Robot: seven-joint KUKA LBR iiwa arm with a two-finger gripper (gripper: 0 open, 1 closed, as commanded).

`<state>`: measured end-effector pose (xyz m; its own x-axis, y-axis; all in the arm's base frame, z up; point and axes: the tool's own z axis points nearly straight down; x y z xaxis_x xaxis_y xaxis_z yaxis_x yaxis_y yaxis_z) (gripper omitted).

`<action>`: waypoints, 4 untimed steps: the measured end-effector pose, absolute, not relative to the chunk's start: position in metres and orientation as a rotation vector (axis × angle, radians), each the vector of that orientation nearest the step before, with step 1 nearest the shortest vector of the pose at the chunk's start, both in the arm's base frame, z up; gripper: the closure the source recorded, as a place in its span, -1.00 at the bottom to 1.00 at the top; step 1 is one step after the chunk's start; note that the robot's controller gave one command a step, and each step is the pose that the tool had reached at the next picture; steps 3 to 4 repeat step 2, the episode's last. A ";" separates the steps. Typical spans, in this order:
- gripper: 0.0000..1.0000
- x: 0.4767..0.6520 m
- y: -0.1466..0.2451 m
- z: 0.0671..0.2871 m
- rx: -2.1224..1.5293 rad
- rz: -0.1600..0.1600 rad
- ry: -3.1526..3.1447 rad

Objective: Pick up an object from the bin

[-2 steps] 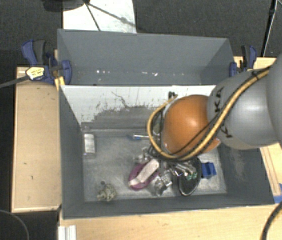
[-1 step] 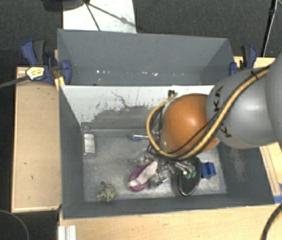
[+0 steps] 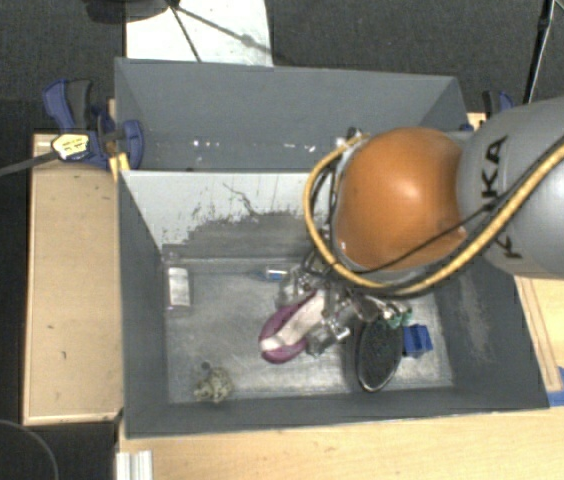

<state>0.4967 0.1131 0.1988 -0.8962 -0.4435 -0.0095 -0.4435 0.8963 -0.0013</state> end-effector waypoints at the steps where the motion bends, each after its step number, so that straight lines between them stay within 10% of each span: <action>1: 1.00 0.481 0.097 0.272 -1.175 -0.002 2.906; 4: 1.00 0.492 0.118 0.269 -1.510 0.001 2.749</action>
Offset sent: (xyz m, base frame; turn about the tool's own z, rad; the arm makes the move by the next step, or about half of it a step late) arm -0.0165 -0.0156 0.0714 -0.3098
